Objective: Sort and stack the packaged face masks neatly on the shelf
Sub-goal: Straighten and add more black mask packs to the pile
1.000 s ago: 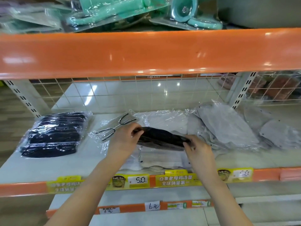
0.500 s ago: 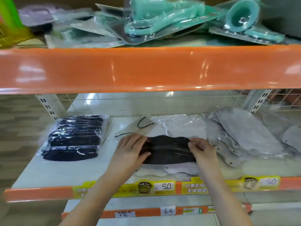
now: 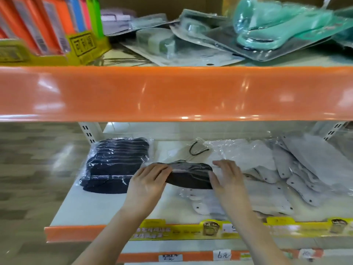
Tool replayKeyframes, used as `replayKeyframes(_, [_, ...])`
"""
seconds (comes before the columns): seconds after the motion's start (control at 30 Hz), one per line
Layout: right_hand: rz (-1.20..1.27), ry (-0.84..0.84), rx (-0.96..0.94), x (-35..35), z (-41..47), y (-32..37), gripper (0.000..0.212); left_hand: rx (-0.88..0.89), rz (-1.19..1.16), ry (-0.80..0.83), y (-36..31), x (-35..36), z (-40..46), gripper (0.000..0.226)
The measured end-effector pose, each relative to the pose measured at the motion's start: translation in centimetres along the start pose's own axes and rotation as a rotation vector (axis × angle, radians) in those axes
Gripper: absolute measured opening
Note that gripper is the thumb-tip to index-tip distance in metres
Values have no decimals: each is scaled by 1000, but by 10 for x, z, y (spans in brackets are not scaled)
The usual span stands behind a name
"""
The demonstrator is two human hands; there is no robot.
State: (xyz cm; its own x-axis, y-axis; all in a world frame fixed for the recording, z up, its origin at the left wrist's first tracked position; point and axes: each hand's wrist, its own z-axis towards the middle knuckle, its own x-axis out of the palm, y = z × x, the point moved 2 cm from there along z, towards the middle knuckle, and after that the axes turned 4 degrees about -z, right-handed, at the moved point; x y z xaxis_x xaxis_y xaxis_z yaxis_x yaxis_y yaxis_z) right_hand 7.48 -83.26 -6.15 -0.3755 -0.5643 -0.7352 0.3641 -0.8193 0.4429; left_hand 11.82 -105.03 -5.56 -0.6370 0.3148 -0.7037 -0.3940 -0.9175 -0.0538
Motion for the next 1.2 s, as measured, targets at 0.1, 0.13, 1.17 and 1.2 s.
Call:
replayKeyframes(0.1, [-96, 149, -271, 14, -6, 38, 41, -36, 25, 11, 24, -7, -10, 26])
replayKeyframes(0.13, [-108, 202, -328, 20, -7, 51, 43, -44, 32, 27, 32, -9, -14, 26])
replayKeyframes(1.17, [-273, 387, -314, 147, -26, 157, 41, -227, 57, 280, 160, -40, -120, 28])
replayKeyframes(1.2, [-287, 381, -289, 149, -26, 157, 39, -238, 54, 276, 160, -41, -119, 26])
